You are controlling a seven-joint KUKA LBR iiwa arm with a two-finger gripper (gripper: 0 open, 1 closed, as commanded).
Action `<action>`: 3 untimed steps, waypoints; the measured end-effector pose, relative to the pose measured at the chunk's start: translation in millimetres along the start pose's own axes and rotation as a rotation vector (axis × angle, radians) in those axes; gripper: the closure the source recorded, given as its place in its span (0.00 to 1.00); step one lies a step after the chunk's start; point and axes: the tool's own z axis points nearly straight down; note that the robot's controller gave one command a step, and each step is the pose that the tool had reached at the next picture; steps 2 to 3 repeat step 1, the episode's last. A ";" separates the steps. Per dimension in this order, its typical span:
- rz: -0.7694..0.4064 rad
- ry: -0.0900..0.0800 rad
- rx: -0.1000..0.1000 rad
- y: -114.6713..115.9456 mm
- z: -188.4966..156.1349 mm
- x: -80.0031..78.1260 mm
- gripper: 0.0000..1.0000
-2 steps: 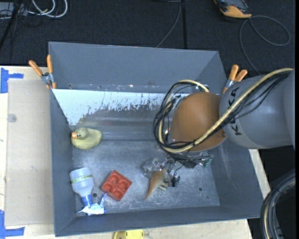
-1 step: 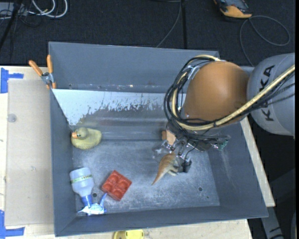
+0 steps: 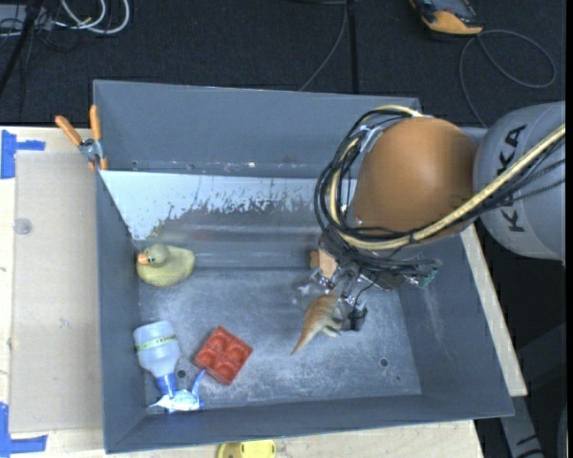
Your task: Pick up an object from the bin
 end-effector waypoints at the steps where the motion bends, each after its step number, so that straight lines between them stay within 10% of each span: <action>1: 0.094 -0.002 0.000 -4.3 -69.0 -9.4 1.00; 3: 0.094 -0.002 0.000 -4.3 -69.0 -9.4 1.00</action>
Offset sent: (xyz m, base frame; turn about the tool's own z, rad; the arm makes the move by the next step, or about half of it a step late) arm 0.0000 0.0000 0.0000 0.0000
